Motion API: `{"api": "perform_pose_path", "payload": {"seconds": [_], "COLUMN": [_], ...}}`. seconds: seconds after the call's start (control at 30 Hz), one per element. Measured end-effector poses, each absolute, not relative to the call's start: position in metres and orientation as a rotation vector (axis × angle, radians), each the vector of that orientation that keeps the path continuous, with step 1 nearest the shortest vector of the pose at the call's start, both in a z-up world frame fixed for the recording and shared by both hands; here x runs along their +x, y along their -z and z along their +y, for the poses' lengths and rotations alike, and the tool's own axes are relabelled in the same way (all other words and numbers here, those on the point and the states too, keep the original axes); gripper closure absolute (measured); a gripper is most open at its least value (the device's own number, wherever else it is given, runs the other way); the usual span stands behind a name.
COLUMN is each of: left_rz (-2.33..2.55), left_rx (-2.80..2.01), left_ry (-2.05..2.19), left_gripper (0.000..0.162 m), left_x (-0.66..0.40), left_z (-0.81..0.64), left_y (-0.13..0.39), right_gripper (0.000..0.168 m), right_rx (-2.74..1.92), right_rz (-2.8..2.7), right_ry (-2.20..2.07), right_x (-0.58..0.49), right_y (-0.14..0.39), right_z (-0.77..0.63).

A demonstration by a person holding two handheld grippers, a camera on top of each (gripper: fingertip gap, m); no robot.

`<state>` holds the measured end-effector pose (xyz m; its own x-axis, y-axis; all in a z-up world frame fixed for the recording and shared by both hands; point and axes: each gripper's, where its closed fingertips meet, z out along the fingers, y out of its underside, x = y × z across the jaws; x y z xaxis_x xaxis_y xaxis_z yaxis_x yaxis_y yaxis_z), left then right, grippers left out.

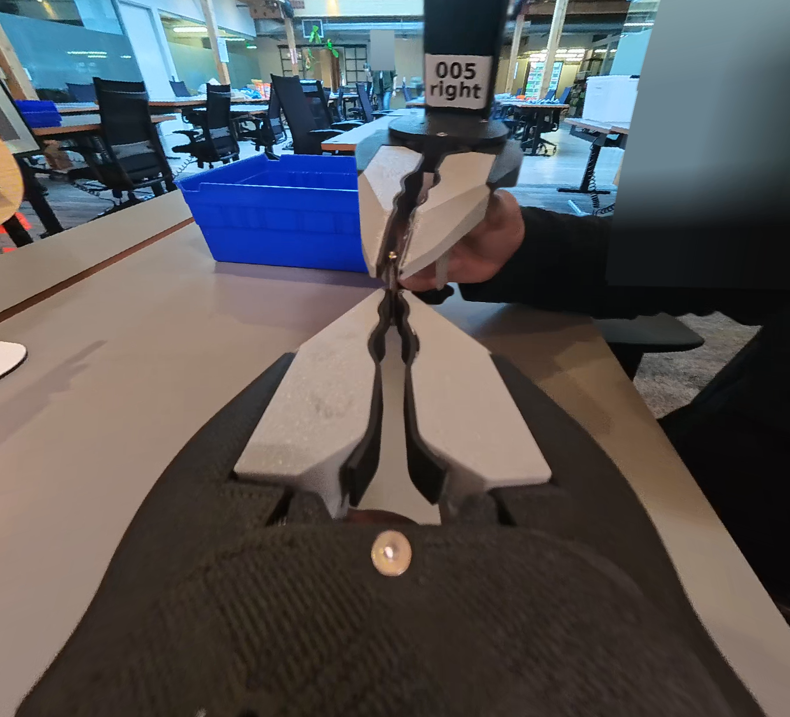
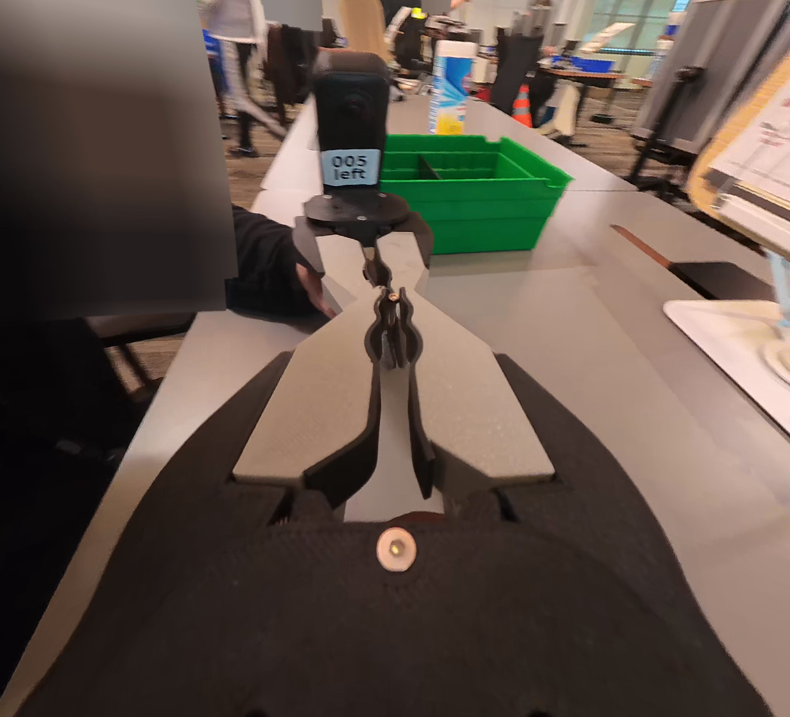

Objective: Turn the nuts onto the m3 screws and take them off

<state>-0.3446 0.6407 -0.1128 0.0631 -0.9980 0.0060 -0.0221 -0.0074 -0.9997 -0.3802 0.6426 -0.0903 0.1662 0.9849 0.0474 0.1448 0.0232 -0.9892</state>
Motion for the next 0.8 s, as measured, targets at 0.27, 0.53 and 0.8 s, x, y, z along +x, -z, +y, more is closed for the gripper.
{"api": "perform_pose_path", "payload": {"seconds": [0.27, 0.53, 0.8], "left_rz": [1.135, 1.107, 1.099], "left_rx": [-1.33, -1.372, -1.405], "left_ry": [1.093, 1.049, 1.019], "left_gripper": [0.162, 0.162, 0.162], "left_x": [-0.341, -0.339, -0.339], "left_z": [0.65, 0.655, 0.659], "left_y": [0.12, 0.125, 0.128], "right_gripper": [0.167, 0.166, 0.167], "right_rx": [-1.468, -1.56, -1.589], "right_rz": [-1.006, -0.8, -0.657], "right_ry": [-0.782, -0.566, -0.476], "right_x": [-0.374, -0.37, -0.368], "right_y": [0.097, 0.102, 0.105], "right_z": [0.654, 0.662, 0.667]}}
